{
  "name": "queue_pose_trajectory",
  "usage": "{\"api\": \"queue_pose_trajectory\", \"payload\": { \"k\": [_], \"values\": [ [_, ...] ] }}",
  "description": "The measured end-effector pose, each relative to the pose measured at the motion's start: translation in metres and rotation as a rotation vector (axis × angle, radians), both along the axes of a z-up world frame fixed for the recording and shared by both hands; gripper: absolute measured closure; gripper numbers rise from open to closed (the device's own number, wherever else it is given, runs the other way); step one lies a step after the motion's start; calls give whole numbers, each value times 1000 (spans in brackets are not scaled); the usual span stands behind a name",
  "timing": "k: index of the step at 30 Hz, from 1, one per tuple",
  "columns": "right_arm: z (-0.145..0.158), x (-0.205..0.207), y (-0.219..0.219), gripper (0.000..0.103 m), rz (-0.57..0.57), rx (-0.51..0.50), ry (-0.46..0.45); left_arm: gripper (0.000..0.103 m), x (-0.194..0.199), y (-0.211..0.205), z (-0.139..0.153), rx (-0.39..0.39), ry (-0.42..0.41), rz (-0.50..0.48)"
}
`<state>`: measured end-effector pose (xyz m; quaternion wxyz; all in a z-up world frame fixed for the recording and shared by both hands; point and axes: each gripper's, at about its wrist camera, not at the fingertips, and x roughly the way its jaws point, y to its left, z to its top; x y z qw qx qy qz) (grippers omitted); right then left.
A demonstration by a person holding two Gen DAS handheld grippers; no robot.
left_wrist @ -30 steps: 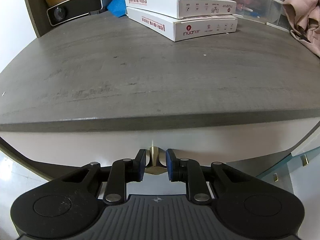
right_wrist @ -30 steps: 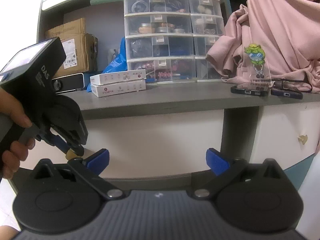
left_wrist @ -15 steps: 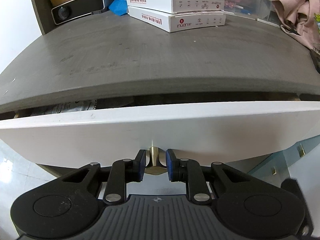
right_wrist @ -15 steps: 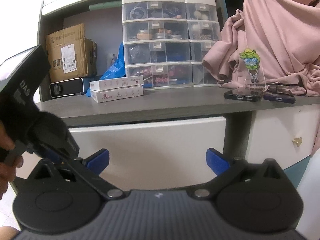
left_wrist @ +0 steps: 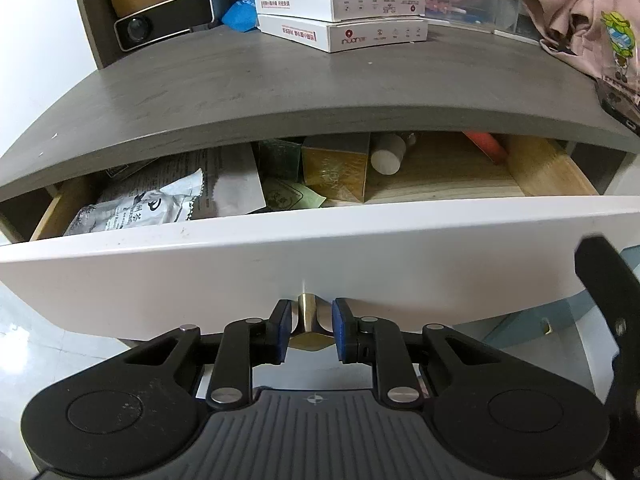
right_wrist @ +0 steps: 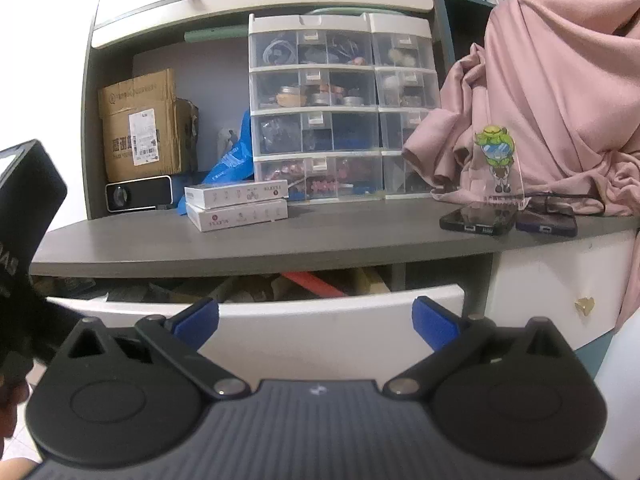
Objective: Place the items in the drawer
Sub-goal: 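Pull the drawer open by the knob with the left gripper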
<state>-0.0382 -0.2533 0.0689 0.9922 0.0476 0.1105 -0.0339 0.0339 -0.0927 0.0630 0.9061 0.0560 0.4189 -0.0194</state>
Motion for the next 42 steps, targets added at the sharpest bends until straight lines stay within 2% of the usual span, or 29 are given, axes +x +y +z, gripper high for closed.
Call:
{"api": "queue_pose_trajectory", "payload": {
  "k": [24,42],
  "values": [
    [13,-9,6,0,24,-28,-9,79,-60,6,-2,-6,-12,-38],
    [13,-18,8,0,36,-21,2,78,-87,7,-3,-7,-9,-58]
  ]
}}
